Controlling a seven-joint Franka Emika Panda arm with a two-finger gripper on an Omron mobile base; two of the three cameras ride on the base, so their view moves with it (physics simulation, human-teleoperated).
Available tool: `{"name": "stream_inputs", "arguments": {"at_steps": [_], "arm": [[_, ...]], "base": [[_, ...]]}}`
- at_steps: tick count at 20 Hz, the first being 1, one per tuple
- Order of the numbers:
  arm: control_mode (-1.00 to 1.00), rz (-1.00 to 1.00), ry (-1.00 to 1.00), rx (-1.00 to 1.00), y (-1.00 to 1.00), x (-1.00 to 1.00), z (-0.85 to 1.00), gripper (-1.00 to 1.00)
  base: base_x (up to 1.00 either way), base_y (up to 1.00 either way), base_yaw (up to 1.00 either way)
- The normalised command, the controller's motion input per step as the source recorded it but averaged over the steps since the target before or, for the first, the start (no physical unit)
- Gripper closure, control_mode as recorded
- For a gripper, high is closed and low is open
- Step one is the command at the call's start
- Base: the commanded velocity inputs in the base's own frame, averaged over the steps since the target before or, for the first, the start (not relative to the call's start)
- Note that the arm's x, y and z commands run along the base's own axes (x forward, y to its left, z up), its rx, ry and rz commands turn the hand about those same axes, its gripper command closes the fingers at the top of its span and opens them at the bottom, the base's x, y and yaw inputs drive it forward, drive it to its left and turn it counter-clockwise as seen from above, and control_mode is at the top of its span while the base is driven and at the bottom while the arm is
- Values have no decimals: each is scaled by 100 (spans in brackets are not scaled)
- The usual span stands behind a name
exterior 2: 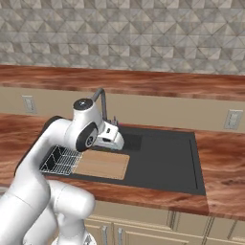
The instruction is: Move the cutting board and knife to the sink. Then move spray from the cabinet to the counter.
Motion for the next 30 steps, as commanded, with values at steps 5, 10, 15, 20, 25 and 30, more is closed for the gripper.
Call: {"name": "stream_inputs", "arguments": {"at_steps": [5,10,15,20,25,30], "arm": [[-100,5,-23,0,2,-7,-2,-100],[-100,2,-26,-2,4,0,0,-100],[-100,0,-10,0,20,0,8,-100],[-100,0,-8,0,7,0,2,-100],[100,0,0,0,0,0,0,-100],[100,0,0,0,0,0,0,-100]], "base": [[0,0,0],[0,0,0],[0,0,0],[0,0,0],[-1,-60,-16],[-22,-100,-34]]}}
